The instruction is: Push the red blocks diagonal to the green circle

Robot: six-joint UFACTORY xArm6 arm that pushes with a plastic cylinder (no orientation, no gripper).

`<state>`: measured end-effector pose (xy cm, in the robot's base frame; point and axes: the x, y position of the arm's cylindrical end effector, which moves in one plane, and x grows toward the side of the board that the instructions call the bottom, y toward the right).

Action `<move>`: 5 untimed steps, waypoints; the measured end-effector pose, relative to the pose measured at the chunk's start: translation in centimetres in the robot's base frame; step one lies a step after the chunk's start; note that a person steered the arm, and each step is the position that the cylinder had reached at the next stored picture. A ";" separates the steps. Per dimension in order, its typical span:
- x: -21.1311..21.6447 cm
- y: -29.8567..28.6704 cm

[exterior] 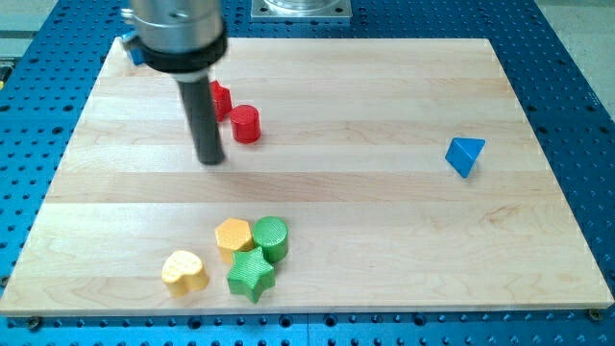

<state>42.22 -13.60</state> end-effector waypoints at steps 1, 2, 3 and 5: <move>-3.1 -4.4; -7.1 -4.6; -10.2 -1.9; -7.8 2.9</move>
<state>34.42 -10.69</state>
